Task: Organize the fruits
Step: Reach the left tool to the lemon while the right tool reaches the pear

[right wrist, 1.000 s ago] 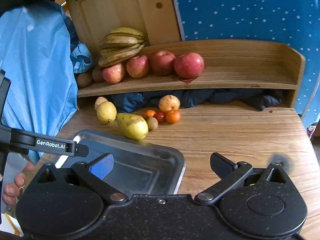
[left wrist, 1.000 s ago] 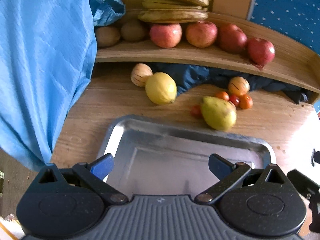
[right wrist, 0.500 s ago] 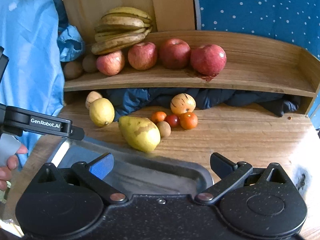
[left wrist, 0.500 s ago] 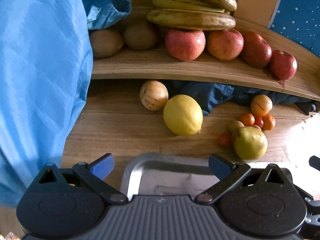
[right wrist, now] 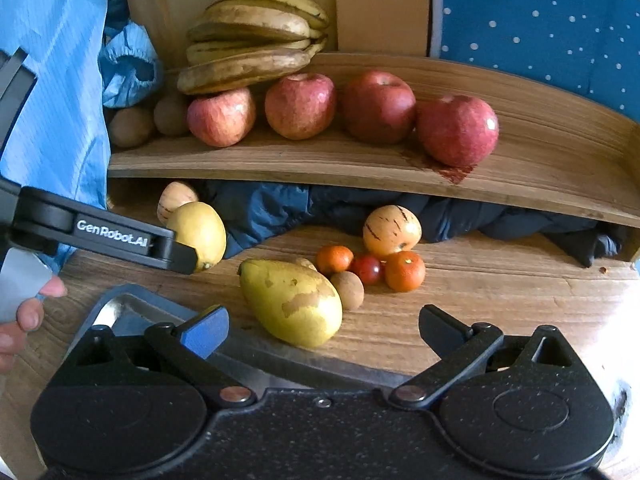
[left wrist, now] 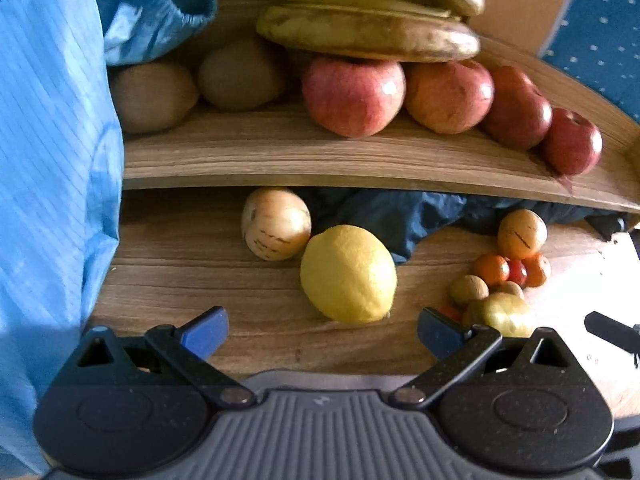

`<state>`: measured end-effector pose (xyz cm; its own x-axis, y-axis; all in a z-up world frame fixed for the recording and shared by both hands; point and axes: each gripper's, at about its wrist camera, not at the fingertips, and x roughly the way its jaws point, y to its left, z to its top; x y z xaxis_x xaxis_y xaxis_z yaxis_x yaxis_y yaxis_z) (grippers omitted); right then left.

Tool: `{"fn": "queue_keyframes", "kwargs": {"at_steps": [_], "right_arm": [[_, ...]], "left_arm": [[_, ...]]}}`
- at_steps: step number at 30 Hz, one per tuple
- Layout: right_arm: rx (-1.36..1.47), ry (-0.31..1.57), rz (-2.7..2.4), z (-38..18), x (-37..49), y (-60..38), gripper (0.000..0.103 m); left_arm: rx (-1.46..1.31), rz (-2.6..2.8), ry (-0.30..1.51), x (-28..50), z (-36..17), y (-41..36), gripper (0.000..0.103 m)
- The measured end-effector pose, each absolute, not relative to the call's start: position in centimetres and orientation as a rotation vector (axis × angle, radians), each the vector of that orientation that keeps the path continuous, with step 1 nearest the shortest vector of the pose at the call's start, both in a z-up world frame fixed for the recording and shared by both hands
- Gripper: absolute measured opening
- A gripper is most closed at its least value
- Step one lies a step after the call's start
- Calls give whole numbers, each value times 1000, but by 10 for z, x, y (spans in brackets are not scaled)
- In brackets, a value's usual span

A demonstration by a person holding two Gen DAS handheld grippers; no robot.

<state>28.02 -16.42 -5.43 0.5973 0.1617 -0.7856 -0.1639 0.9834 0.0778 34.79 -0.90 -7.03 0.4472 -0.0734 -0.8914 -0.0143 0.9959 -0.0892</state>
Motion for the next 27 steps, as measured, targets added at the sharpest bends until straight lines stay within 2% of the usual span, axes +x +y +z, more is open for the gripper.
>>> {"fn": "queue_keyframes", "kwargs": {"at_steps": [14,22,27], "right_arm": [[16,971,203,-73,303,-153,86],[88,1000,208,-82,310,-158,81],[98,1001,220,-83,314,-157,71]], "left_arm": [[-172,-56,1155,381,-86,4,101],[-218,-81,1178,384,-94,9,91],[-255,-102,1169,385,-93,10,82]]}}
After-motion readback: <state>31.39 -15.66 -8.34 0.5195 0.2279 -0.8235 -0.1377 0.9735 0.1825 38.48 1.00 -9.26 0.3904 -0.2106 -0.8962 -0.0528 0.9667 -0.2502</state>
